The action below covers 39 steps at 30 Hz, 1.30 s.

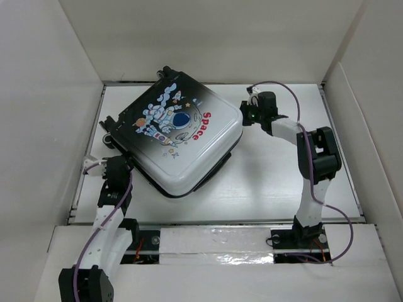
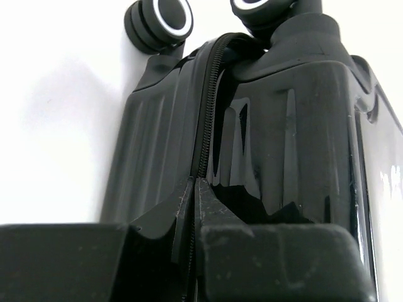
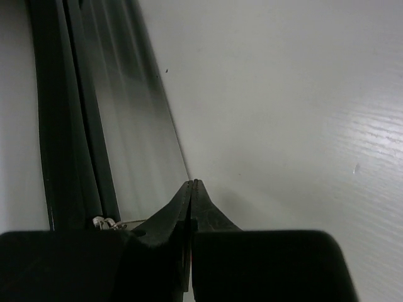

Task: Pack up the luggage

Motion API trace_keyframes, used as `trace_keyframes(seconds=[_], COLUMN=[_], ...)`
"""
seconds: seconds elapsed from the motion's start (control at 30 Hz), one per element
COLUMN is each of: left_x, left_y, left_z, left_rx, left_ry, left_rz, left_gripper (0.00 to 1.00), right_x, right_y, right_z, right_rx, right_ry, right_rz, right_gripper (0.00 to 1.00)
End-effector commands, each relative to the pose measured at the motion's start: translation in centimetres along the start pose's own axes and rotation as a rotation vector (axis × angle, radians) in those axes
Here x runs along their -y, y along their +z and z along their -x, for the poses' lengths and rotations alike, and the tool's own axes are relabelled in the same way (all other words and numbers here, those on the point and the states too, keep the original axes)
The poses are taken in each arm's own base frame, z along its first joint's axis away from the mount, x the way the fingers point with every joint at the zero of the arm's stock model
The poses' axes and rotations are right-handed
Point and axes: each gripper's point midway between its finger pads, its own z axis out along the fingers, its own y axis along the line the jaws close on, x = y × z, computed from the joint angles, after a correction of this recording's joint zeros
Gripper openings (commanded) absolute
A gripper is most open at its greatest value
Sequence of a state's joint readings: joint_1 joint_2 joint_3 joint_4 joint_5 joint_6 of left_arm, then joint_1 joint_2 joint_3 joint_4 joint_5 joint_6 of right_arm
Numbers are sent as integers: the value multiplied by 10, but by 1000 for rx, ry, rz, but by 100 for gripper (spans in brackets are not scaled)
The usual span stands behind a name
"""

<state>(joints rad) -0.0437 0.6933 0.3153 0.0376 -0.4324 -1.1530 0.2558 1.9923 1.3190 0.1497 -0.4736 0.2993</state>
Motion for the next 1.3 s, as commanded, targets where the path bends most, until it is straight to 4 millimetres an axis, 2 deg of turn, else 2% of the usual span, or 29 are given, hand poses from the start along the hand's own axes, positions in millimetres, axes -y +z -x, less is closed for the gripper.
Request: trace_keyframes(seconds=[0.0, 0.03, 0.07, 0.1, 0.13, 0.17, 0.2, 0.23, 0.27, 0.3, 0.33, 0.37, 0.4, 0.43, 0.47, 0.5, 0.6, 0.63, 0.67, 0.7, 0.73, 0.8, 0.83, 0.97, 1.1, 1.13, 1.17, 1.23, 1.27], left_x=[-27, -26, -14, -11, 21, 34, 35, 66, 76, 80, 102, 110, 111, 130, 137, 145, 170, 189, 200, 201, 223, 231, 245, 252, 222, 220, 201, 195, 181], left_y=[11, 16, 17, 24, 23, 26, 34, 37, 40, 48, 49, 52, 59, 59, 58, 60, 65, 67, 68, 72, 75, 80, 85, 112, 128, 123, 125, 119, 118], left_z=[-36, -47, -54, -63, -68, -72, -81, -79, -84, -92, -95, -99, -106, -108, -114, -116, -118, -116, -113, -113, -108, -107, -100, -75, -64, -63, -63, -54, -51], left_rx=[-119, -164, -178, -191, -197, -200, -214, -207, -217, -232, -252, -265, -280, -296, -311, -316, -318, -316, -306, -302, -281, -282, -264, -218, -212, -213, -220, -215, -215], left_ry=[71, 87, 90, 105, 127, 137, 164, 159, 162, 162, 146, 149, 156, 146, 159, 156, 162, 162, 171, 209, 211, 241, 251, 283, 299, 287, 281, 242, 236], left_rz=[32, 19, -9, 1, -60, -71, -46, -96, -111, -113, -161, -179, -174, -217, -241, -262, -313, -347, -355, -334, -360, -345, -362, -313, -206, -213, -185, -170, -143], left_gripper=[0, 0, 0, 0, 0, 0, 0, 0, 0, 0, 0, 0, 0, 0, 0, 0, 0, 0, 0, 0, 0, 0, 3, 9, 12, 14, 15, 15, 17], right_x=[-44, -47, -52, -64, -65, -68, -79, -84, -84, -88, -103, -109, -107, -119, -124, -124, -137, -136, -140, -149, -150, -158, -160, -166, -168, -169, -178, -181, -177], right_y=[6, 5, 2, -5, -8, -13, -23, -27, -33, -38, -47, -52, -56, -62, -65, -69, -76, -77, -78, -81, -82, -88, -90, -106, -115, -116, -117, -115, -110], right_z=[16, 0, 2, 3, -18, -17, -13, -19, -36, -42, -43, -47, -68, -71, -78, -94, -107, -111, -114, -115, -115, -113, -113, -103, -102, -102, -105, -108, -113], right_rx=[41, 18, 43, 57, 28, 55, 82, 86, 76, 78, 95, 106, 75, 87, 79, 57, 57, 56, 51, 52, 56, 66, 69, 101, 108, 110, 110, 103, 84], right_ry=[-107, -102, -110, -123, -111, -113, -128, -129, -116, -117, -130, -137, -129, -145, -143, -138, -133, -131, -128, -137, -141, -152, -155, -162, -168, -166, -175, -182, -182], right_rz=[137, 151, 170, 191, 193, 197, 207, 210, 208, 213, 226, 233, 219, 221, 222, 216, 205, 192, 196, 208, 195, 191, 190, 192, 183, 189, 213, 219, 207], right_gripper=[2, 2, 1, 1, 1, 1, 1, 1, 1, 1, 1, 1, 1, 1, 1, 1, 1, 1, 1, 1, 1, 2, 2, 3, 3, 3, 3, 4, 4])
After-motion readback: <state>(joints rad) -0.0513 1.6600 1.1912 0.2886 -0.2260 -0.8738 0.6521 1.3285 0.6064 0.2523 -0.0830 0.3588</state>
